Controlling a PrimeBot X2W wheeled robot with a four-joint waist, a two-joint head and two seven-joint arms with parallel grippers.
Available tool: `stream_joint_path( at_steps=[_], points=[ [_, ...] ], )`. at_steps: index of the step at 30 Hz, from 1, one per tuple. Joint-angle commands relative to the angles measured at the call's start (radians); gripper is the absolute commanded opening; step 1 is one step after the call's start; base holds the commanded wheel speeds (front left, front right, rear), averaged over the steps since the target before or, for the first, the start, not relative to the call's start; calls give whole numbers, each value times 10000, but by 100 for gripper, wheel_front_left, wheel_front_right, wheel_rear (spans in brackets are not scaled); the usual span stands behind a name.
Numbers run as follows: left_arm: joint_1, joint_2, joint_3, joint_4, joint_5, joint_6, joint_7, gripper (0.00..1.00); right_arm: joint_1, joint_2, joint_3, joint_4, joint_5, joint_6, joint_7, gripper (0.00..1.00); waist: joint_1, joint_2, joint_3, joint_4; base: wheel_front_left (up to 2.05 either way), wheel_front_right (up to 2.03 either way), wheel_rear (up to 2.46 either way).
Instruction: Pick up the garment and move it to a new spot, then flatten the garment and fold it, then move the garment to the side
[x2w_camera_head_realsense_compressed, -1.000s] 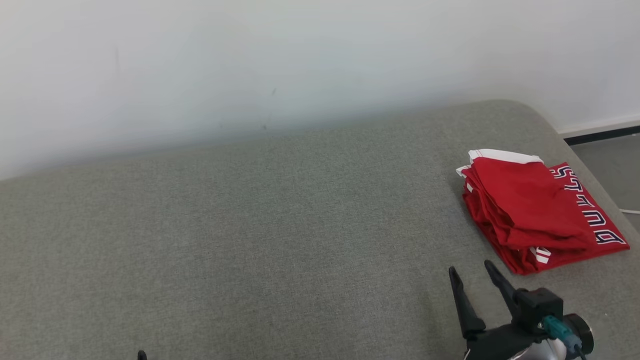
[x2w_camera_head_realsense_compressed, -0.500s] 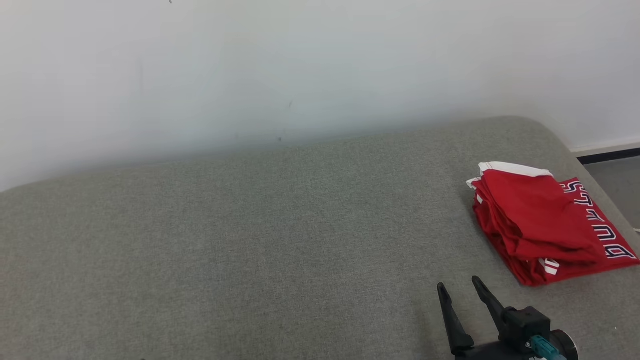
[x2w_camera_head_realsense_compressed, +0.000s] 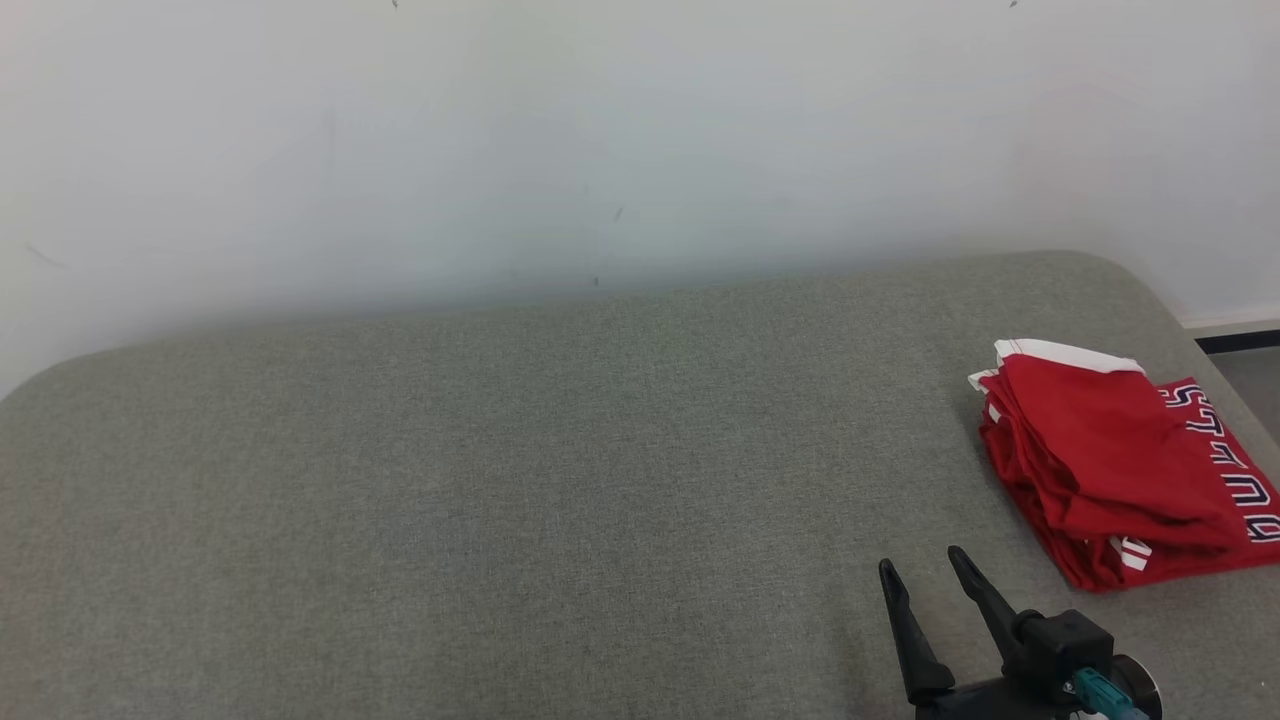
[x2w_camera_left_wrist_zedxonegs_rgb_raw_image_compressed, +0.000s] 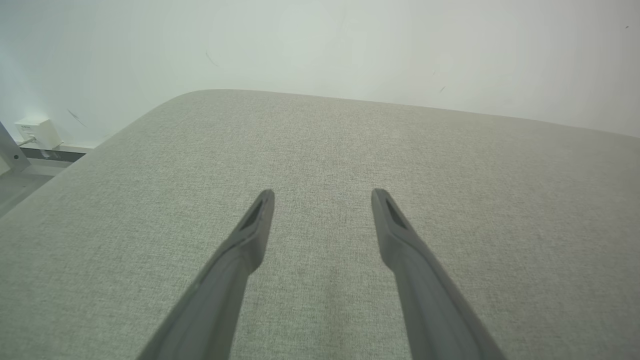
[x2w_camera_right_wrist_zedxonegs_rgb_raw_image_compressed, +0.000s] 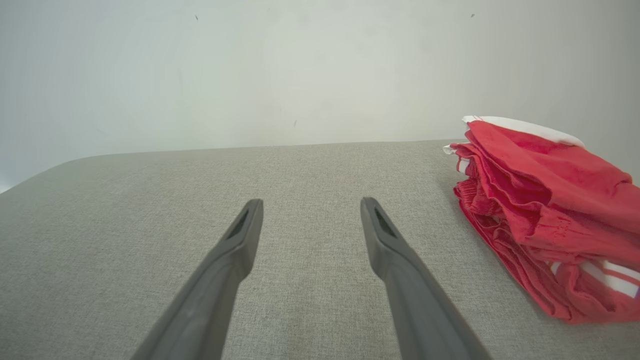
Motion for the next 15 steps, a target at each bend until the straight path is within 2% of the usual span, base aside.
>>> stream_joint_path(
  at_steps=[1, 15],
  points=[
    [73, -10, 28, 24, -22, -9, -25, 100, 46, -74, -38, -76, 101, -28, -42, 100, 0, 0, 3, 5, 0, 0, 0],
    [-132, -11, 29, -116, -26, -65, -25, 100, 369, -3, -369, -318, -44, -28, -43, 100, 0, 0, 39, -233, 0, 0, 0]
  ],
)
